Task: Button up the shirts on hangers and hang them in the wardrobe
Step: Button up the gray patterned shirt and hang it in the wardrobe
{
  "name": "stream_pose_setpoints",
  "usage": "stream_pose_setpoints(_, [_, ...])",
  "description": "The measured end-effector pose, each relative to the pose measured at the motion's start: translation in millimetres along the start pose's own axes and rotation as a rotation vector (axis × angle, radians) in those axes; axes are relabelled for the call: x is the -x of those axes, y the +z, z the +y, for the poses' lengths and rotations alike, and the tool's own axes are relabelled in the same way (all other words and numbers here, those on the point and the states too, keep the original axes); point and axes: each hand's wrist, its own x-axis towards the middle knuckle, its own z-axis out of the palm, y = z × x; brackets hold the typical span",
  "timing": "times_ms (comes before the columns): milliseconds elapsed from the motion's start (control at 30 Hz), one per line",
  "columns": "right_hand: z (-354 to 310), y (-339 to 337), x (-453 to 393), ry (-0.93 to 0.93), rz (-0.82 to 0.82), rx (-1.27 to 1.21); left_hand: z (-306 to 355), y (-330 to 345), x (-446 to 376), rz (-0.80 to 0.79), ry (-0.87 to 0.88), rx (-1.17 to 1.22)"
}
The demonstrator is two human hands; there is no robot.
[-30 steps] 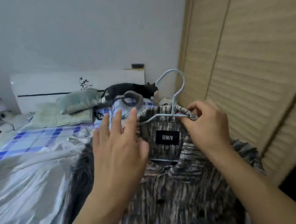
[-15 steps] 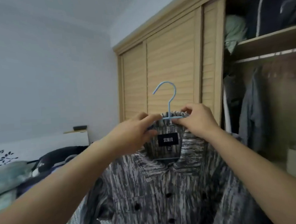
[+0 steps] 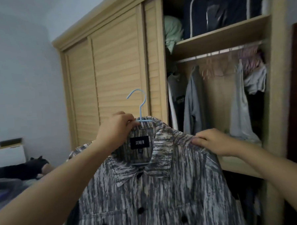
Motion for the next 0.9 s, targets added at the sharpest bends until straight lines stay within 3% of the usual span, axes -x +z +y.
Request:
stream_pose_setpoints(100, [35.7, -13.0, 3.1, -0.052, -0.016, -0.19, 22.9, 40.1, -23.7, 0.048, -0.006, 0.094])
stream_pose_setpoints(233, [64.4, -42.4, 2.4, 0.001, -0.282, -0.519, 50.4, 86.3, -60.0, 0.108, 0.058, 0.178])
stream_pose_setpoints(400, [99.1, -49.4, -3.3, 0.062, -0.224, -0.514, 75.4, 151.9, -92.4, 0.034, 0.005, 0.228])
stream_pose_setpoints(500, [123.8, -51.6, 2.5, 0.089, -0.239, -0.455, 96.6, 177.3, -103.6, 0.035, 0.067, 0.278])
stream_pose_setpoints(700, [146.7, -67.5, 5.8, 0.134, -0.306, -0.728, 139.7, 206.9, -144.8, 0.093, 0.166, 0.352])
stream_pose_setpoints(767, [149.1, -74.5, -7.6, 0.13, -0.173, -0.55, 149.0, 210.4, -166.8, 0.092, 0.206, 0.336])
stream_pose_setpoints(833, [153.6, -87.8, -18.8, 0.082, 0.005, -0.198, 150.3, 214.1, -191.2, 0.05, 0.23, 0.308])
stream_pose_setpoints(900, [159.5, -99.6, -21.4, -0.01, 0.008, -0.045, 145.3, 223.5, -211.8, 0.025, 0.26, 0.297])
